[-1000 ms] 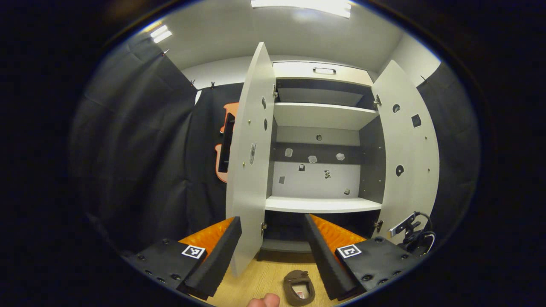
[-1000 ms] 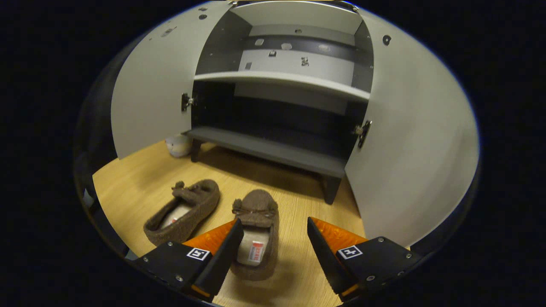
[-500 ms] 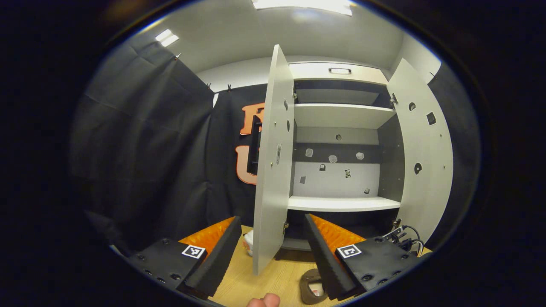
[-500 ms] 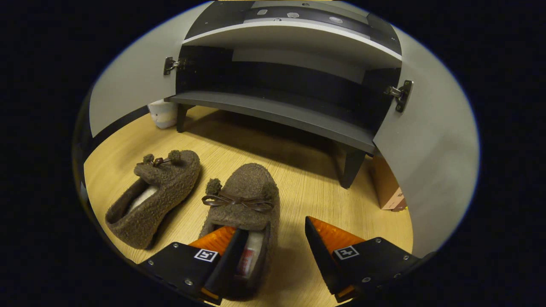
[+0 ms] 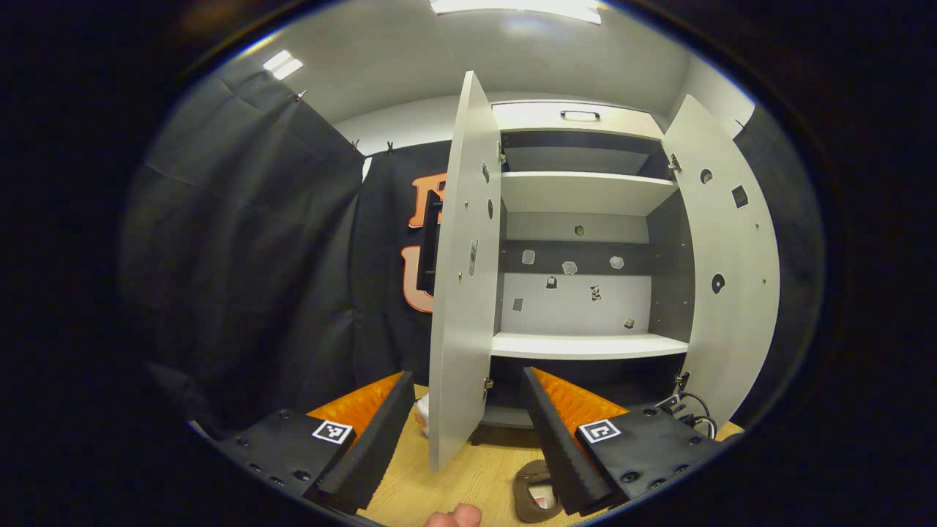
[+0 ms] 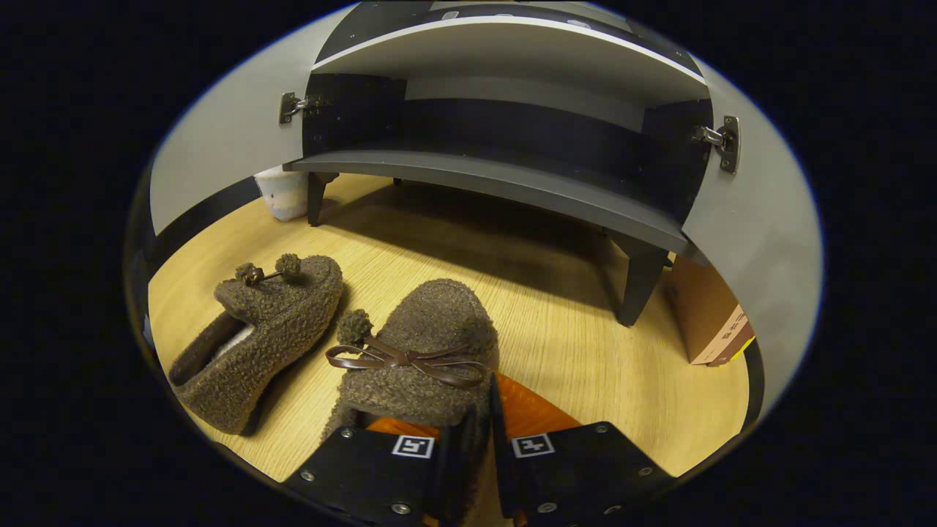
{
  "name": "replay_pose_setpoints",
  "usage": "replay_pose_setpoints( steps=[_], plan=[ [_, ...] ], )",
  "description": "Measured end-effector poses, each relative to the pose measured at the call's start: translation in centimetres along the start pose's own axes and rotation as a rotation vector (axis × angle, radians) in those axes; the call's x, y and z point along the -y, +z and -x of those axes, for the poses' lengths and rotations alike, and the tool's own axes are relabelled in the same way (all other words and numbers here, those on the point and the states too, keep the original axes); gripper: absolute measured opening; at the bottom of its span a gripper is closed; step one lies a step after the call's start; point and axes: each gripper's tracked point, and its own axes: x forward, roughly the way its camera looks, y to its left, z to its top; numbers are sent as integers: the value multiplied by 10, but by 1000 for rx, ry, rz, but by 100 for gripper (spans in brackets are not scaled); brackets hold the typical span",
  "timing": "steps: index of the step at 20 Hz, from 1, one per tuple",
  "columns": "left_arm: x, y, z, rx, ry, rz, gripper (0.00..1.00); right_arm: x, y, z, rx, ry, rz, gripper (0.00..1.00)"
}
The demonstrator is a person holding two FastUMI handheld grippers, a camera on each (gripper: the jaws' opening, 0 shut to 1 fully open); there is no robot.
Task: Grab one shoe with the right hand and put it into the shoe cabinet, grab the other shoe with the left hand and put it into the shoe cabinet; then close the right door with the right hand and the left door with the left hand.
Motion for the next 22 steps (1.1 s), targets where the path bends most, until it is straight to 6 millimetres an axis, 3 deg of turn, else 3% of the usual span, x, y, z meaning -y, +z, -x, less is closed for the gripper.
replay_pose_setpoints(
  steps=[1,3,4,6,9,12,15,18,19,20,21,22],
  plan=[
    [4,-2,-3,-2,-15,4,99,-1,2,1,4,-11,0,7],
    [15,-10,-9,-17,-61,3,93,2,7,8,19,-58,8,4],
    [19,-10,-12,-18,-82,-2,99,4,18,15,56,-78,14,4],
    [24,-13,-20,-22,-115,-18,94,12,51,39,135,-120,10,4],
    [34,-10,-25,-13,-162,-36,99,22,130,91,284,-144,-91,3],
    [47,-12,-22,-18,-207,-20,96,40,221,138,393,-166,-145,3],
    [51,-15,-20,-23,-227,-7,96,58,309,160,449,-171,-143,3],
    [53,-16,-19,-25,-232,-12,96,75,393,154,503,-166,-154,3],
    [54,-17,-18,-28,-234,-13,96,86,395,148,504,-169,-167,3],
    [55,-19,-18,-29,-237,-11,96,102,424,146,487,-181,-187,3],
    [57,-20,-17,-33,-243,-10,96,102,436,113,461,-187,-212,3],
    [58,-21,-15,-35,-244,-12,96,115,444,93,420,-187,-240,4]
  ],
)
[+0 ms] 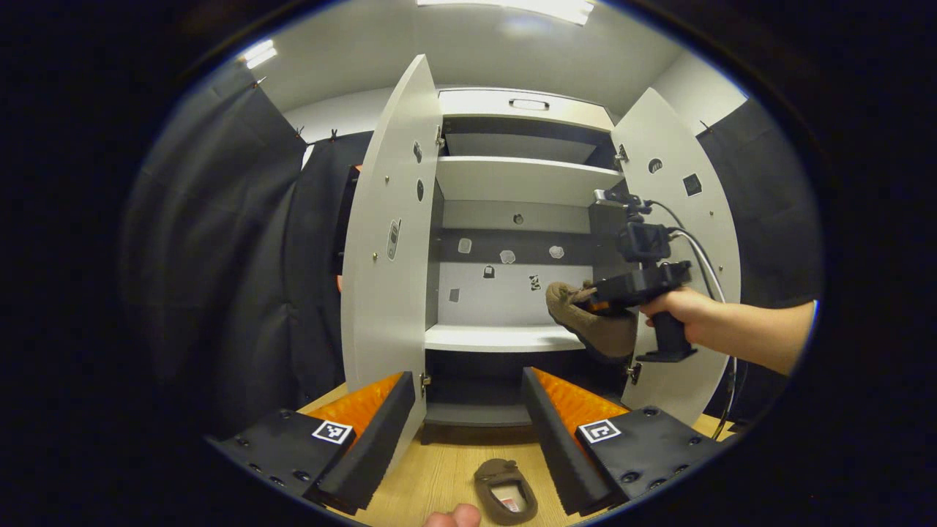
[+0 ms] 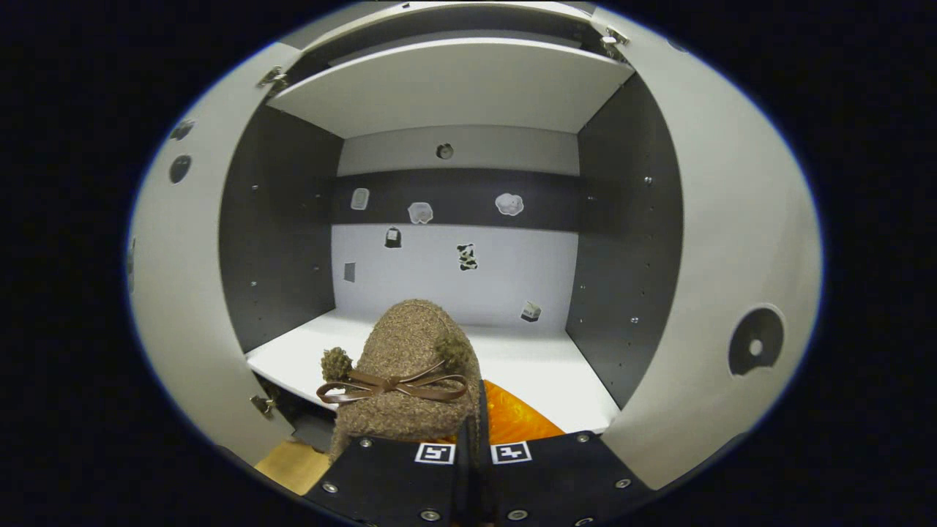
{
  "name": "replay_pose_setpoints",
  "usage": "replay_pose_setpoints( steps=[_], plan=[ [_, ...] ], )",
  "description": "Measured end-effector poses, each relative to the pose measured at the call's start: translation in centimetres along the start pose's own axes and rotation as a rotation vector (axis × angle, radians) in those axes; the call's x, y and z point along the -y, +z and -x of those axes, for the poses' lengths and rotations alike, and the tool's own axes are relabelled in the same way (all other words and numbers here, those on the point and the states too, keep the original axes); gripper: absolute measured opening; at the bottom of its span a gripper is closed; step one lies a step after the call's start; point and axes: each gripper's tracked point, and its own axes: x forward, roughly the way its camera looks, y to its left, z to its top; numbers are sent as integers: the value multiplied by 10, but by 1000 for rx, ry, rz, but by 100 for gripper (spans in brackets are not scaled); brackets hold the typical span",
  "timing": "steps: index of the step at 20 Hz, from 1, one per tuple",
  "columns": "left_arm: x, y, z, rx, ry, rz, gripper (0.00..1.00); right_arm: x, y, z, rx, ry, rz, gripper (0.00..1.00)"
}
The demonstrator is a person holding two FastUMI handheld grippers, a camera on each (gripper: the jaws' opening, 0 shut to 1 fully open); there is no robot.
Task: Grab one shoe with the right hand and put it into the shoe cabinet, grab the other shoe with the left hand and put it into the shoe cabinet; then close the right door with the right hand and the left door with the left hand.
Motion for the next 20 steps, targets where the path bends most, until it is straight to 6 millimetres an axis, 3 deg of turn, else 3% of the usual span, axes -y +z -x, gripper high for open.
replay_pose_setpoints(
  steps=[4,9,11,12,13,16,19,20],
  plan=[
    [3,-5,3,-1,12,-11,96,20,-12,-76,-119,-87,-29,4],
    [5,-16,3,-40,3,10,96,28,-18,-115,-204,-120,-154,8],
    [3,-20,3,-49,11,4,96,30,-23,-115,-237,-108,-192,18],
    [2,-22,2,-52,13,2,96,31,-23,-116,-241,-104,-204,17],
    [1,-24,1,-55,14,4,96,35,-23,-112,-246,-104,-209,27],
    [0,-30,-2,-66,20,7,96,33,-18,-98,-251,-61,-210,43],
    [1,-32,-7,-68,8,19,96,31,-8,-80,-244,-16,-212,78],
    [1,-32,-8,-66,5,23,96,31,-5,-72,-242,-8,-199,82]
  ],
)
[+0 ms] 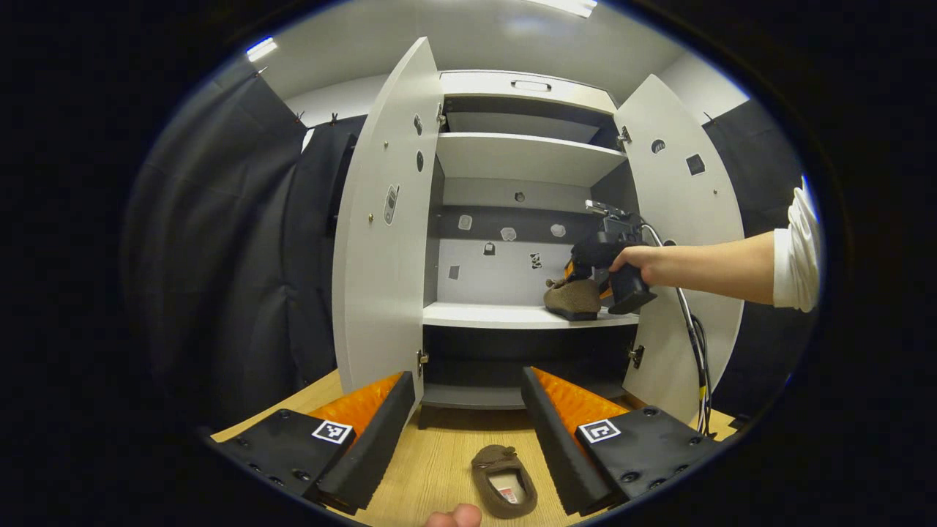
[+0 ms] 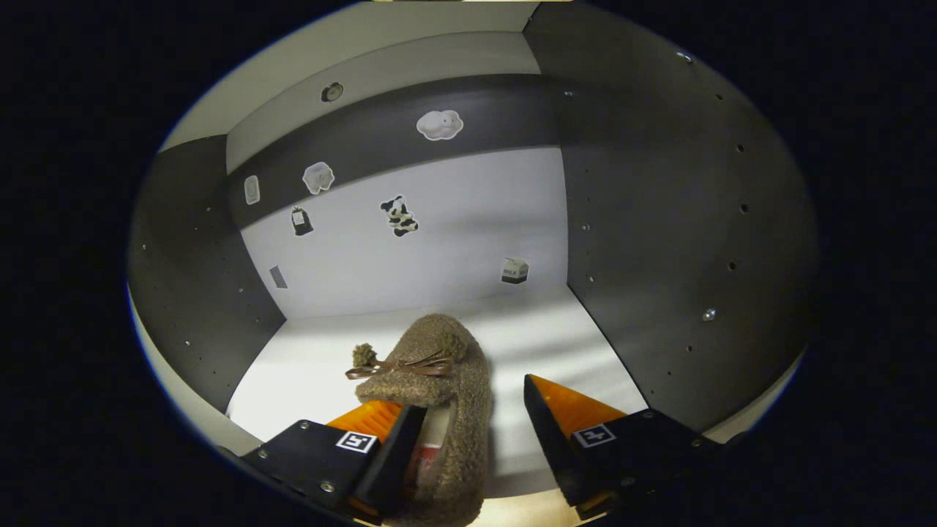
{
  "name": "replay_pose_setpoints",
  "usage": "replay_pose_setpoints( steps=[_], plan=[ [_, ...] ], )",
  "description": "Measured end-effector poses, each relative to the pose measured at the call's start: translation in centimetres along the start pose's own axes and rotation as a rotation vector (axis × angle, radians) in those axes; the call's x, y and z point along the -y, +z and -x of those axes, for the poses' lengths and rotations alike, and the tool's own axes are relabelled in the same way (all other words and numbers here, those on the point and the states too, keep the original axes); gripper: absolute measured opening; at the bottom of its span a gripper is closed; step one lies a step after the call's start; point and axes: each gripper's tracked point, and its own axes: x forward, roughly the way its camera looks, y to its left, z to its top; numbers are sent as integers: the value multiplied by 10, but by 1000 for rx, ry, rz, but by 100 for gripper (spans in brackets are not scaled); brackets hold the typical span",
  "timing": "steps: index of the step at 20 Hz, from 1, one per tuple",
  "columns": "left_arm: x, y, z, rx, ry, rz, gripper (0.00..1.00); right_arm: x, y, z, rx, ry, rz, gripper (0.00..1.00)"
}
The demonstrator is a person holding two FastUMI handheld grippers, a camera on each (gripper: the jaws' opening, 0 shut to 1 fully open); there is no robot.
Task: Grab one shoe with the right hand and put it into the shoe cabinet, grab the other shoe with the left hand and put it into the shoe cabinet; then close the right door with the right hand and the left door with the left hand.
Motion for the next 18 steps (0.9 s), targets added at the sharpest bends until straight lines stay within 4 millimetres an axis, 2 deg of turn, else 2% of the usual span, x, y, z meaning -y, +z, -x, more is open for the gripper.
replay_pose_setpoints(
  steps=[1,2,3,4,7,9,10,11,13,14,16,17,18],
  plan=[
    [1,2,0,5,-2,2,99,1,2,10,10,5,24,88],
    [1,3,-1,14,-4,5,94,-2,5,21,32,15,49,90],
    [2,5,-1,21,-7,6,96,-8,10,35,62,35,62,93],
    [3,6,-1,27,-11,7,99,-16,15,49,90,58,65,93],
    [7,10,-1,39,-21,9,99,-34,24,98,173,123,71,93],
    [9,12,0,47,-26,14,96,-38,23,136,245,130,89,93],
    [11,12,1,47,-29,19,99,-43,21,155,289,139,87,93],
    [13,11,2,42,-34,25,96,-48,14,172,323,153,87,93],
    [16,6,4,22,-43,28,99,-50,-7,202,375,167,100,93],
    [16,2,4,14,-45,22,96,-48,-20,214,394,168,116,93],
    [20,-8,5,-12,-50,10,93,-35,-52,235,404,138,152,93],
    [22,-14,5,-31,-57,12,99,-27,-68,245,407,117,162,94],
    [25,-21,7,-50,-63,17,96,-22,-85,255,413,114,162,94]
  ],
)
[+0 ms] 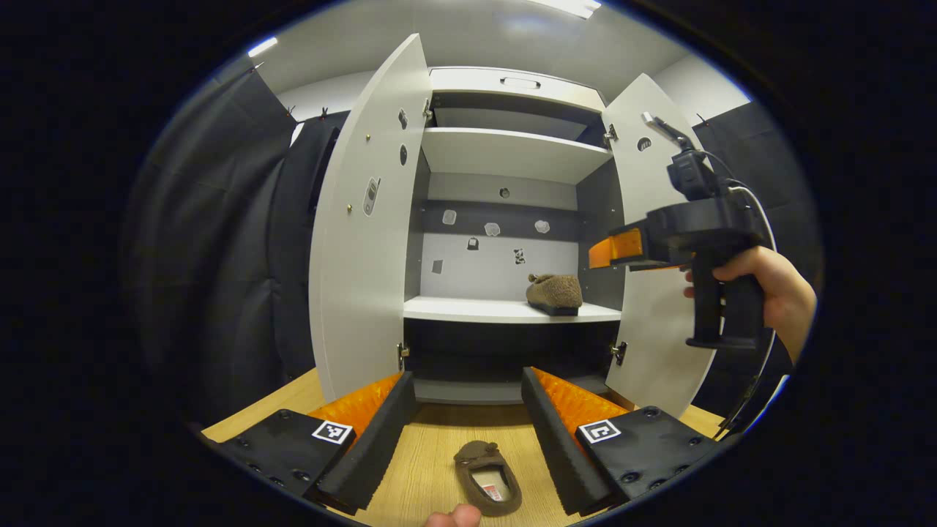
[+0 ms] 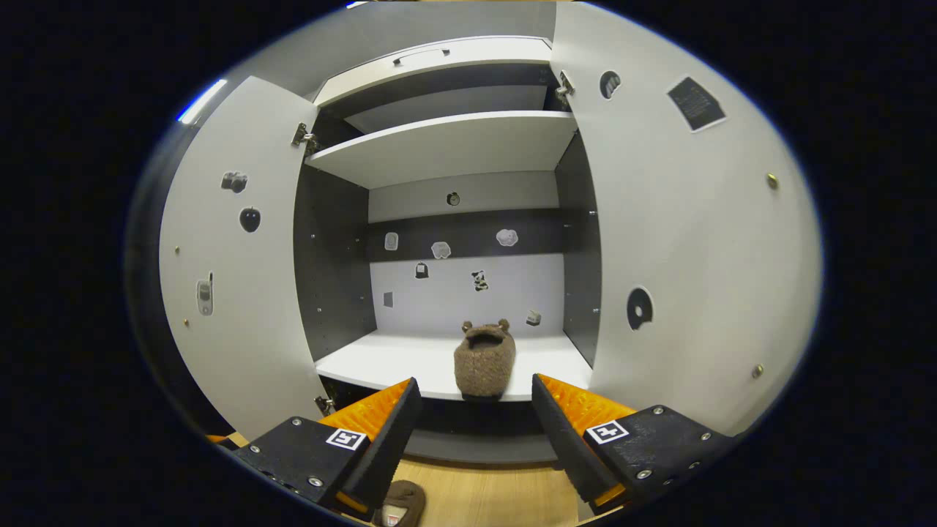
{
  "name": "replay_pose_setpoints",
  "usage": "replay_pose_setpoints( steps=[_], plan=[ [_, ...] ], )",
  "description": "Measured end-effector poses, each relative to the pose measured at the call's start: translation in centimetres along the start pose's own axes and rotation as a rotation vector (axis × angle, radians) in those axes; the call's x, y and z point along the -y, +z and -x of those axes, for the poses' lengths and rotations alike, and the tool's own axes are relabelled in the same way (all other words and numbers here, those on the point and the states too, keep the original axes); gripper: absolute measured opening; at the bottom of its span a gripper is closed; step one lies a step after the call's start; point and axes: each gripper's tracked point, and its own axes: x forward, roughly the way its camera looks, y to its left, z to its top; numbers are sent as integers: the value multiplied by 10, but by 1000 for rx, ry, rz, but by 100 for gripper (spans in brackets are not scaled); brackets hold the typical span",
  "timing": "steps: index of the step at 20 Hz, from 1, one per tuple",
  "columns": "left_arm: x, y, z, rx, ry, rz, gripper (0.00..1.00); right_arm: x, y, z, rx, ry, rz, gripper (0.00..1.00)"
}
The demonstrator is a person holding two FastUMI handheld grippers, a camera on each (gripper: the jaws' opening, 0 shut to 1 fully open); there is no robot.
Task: Grab one shoe with the right hand and put it into the shoe cabinet, grab the other shoe with the left hand and put it into the shoe cabinet; then close the right door with the right hand and the left door with the left hand.
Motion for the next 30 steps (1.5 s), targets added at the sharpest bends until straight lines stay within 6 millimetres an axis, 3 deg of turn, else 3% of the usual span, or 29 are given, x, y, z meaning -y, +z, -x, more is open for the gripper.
replay_pose_setpoints(
  steps=[3,6,10,15,21,24,30],
  plan=[
    [5,-27,1,-68,-2,13,99,0,-31,41,30,30,-30,93],
    [12,-52,1,-134,-21,6,97,13,-58,66,44,36,-90,93],
    [19,-98,-5,-253,-77,-17,97,31,-64,94,99,24,-92,94],
    [0,-167,-22,-411,-53,-20,97,36,-67,130,144,10,-59,94],
    [-14,-231,-46,-559,-34,-14,97,43,-58,138,165,-23,-23,93],
    [-13,-250,-55,-594,-22,4,100,49,-52,139,177,-43,-15,93],
    [-18,-290,-106,-623,9,-8,98,54,-46,137,200,-67,-11,93]
  ],
)
